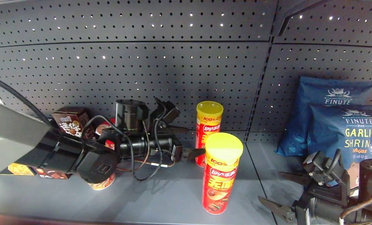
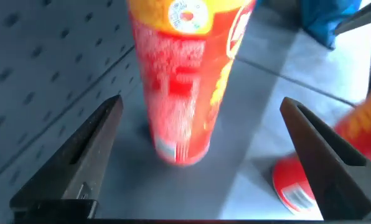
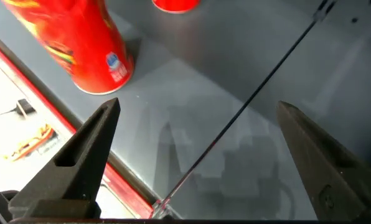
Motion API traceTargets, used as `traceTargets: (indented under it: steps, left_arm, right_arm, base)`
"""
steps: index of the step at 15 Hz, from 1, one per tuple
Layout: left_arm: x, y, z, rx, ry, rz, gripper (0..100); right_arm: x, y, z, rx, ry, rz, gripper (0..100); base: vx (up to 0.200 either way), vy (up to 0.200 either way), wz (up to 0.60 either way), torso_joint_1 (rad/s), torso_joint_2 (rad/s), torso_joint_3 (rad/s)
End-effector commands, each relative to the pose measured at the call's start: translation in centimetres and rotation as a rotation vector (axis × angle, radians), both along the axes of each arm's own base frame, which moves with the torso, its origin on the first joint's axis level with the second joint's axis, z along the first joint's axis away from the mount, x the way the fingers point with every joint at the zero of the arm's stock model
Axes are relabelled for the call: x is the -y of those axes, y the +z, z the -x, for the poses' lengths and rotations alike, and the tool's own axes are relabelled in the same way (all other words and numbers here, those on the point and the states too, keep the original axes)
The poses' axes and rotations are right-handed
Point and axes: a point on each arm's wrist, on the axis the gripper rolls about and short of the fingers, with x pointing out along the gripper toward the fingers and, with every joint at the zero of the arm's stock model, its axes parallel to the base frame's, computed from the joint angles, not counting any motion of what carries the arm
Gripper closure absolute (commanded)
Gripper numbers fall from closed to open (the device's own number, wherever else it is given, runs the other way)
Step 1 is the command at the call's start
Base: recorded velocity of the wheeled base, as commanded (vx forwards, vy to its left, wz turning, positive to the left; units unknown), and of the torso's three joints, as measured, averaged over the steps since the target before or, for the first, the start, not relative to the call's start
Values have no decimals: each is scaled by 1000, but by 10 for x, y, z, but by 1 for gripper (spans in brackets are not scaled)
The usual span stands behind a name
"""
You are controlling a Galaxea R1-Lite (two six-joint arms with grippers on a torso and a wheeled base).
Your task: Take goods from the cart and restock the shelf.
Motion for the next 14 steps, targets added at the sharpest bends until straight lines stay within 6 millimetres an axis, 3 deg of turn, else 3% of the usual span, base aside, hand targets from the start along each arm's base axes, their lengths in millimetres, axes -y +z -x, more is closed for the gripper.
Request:
traceTargets:
  steps: [1, 5, 6, 9, 14]
  left_arm:
    - [-13, 20, 24, 32, 41, 6, 0]
    - [-25, 35, 45, 77, 270, -58, 0]
    - [-31, 44, 57, 74, 370, -103, 0]
    - [-36, 60, 85, 67, 417, -164, 0]
    - [-43, 60, 92, 111, 490, -239, 0]
  right_arm:
    - [-3, -7, -5, -35, 2, 19, 0]
    - [-5, -13, -6, -58, 6, 39, 0]
    - [-7, -13, -7, -53, 1, 42, 0]
    - [-19, -13, -13, -51, 22, 51, 0]
    - [-40, -15, -26, -49, 53, 60, 0]
  base:
    - [0, 0, 0, 0, 0, 0]
    - [0, 0, 0, 0, 0, 0]
    - [0, 0, 0, 0, 0, 0]
    - [0, 0, 0, 0, 0, 0]
    - [0, 0, 0, 0, 0, 0]
